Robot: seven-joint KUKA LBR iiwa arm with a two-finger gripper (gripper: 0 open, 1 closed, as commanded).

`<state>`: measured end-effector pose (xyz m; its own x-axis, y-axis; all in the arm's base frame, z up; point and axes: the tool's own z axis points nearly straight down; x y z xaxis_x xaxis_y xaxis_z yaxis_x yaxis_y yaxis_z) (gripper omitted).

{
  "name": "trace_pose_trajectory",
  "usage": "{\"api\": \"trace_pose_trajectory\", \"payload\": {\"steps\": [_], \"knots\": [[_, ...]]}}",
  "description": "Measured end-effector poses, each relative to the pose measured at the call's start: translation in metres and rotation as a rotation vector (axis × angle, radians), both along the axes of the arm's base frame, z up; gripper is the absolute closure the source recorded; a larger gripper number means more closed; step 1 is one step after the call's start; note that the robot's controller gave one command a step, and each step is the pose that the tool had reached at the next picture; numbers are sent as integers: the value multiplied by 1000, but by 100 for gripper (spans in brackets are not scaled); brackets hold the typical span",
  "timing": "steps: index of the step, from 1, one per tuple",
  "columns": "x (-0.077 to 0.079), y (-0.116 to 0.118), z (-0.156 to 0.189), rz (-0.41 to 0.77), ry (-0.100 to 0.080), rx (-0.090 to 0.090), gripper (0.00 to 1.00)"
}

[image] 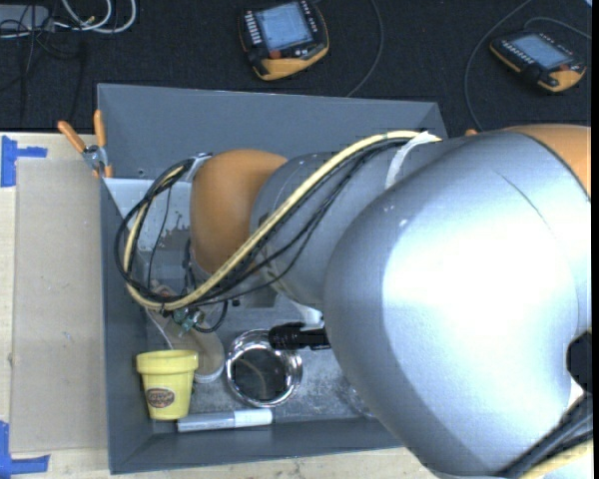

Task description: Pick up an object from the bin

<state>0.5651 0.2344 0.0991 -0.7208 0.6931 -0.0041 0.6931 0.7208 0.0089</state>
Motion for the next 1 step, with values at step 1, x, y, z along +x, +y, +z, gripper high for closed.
{"api": "trace_pose_trajectory", "payload": {"steps": [1], "knots": [[11, -10, 117, 81, -6, 0, 100]]}}
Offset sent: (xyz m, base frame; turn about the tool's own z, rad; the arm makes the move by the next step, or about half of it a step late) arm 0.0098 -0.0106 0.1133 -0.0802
